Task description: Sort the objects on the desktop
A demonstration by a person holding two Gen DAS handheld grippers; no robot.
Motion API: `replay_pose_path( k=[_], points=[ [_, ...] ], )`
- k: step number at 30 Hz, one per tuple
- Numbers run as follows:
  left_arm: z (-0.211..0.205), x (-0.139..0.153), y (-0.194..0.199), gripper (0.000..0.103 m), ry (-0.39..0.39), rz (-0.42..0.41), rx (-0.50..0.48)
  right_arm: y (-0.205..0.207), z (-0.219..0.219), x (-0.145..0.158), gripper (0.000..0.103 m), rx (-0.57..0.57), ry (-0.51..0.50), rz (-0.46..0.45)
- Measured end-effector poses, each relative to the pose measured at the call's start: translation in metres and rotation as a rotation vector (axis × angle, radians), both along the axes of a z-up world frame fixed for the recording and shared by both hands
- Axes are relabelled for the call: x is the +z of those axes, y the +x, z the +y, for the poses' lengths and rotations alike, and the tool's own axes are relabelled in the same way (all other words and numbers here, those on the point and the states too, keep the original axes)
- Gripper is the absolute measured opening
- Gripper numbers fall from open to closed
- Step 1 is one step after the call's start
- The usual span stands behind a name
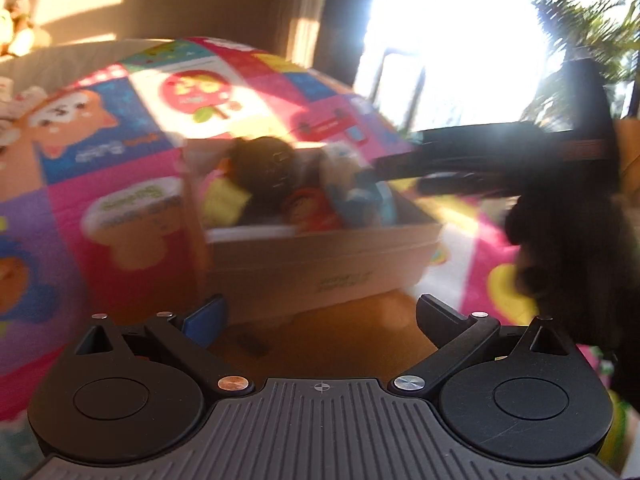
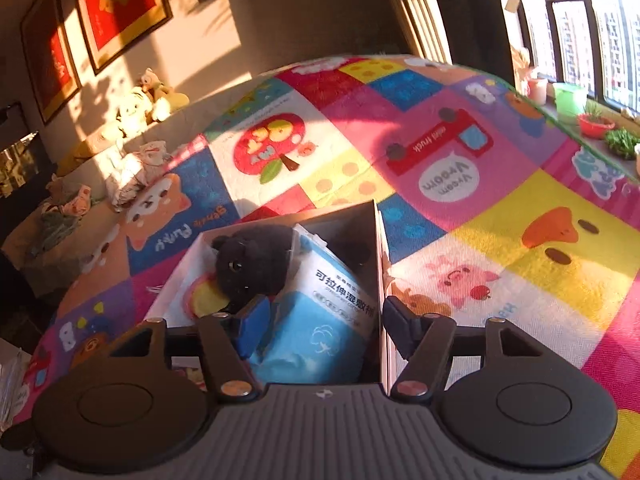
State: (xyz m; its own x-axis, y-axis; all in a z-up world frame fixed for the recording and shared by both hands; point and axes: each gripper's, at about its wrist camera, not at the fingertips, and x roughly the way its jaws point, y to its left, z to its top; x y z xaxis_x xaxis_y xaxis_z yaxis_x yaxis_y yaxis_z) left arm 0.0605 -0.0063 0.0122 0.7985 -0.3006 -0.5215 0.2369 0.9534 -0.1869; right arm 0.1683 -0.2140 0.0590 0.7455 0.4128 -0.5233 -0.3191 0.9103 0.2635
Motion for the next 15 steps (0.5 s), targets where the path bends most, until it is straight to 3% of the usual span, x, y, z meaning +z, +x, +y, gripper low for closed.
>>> replay_pose_path(
  k=[4,7,10,12,15],
  points=[
    [0.010,-0.004,-0.012,0.103,0.092,0.040,0.131,-0.044,-0.009,0.006,0.077,0.056,-0.049,-0.066],
    [0.018,-0.005,-0.018,0.103,0.103,0.074,0.208,-0.073,-0.008,0.001,0.082,0.080,-0.110,-0.086],
    [0.022,-0.005,-0.018,0.103,0.111,0.098,0.229,-0.101,-0.003,-0.007,0.087,0.130,-0.158,-0.097],
    [0.023,-0.003,-0.020,0.103,0.126,0.100,0.254,-0.116,0.001,-0.014,0.096,0.130,-0.202,-0.094],
    [0.019,-0.001,-0.028,0.103,0.148,0.107,0.256,-0.131,0.009,-0.029,0.103,0.128,-0.259,-0.032]
  ],
)
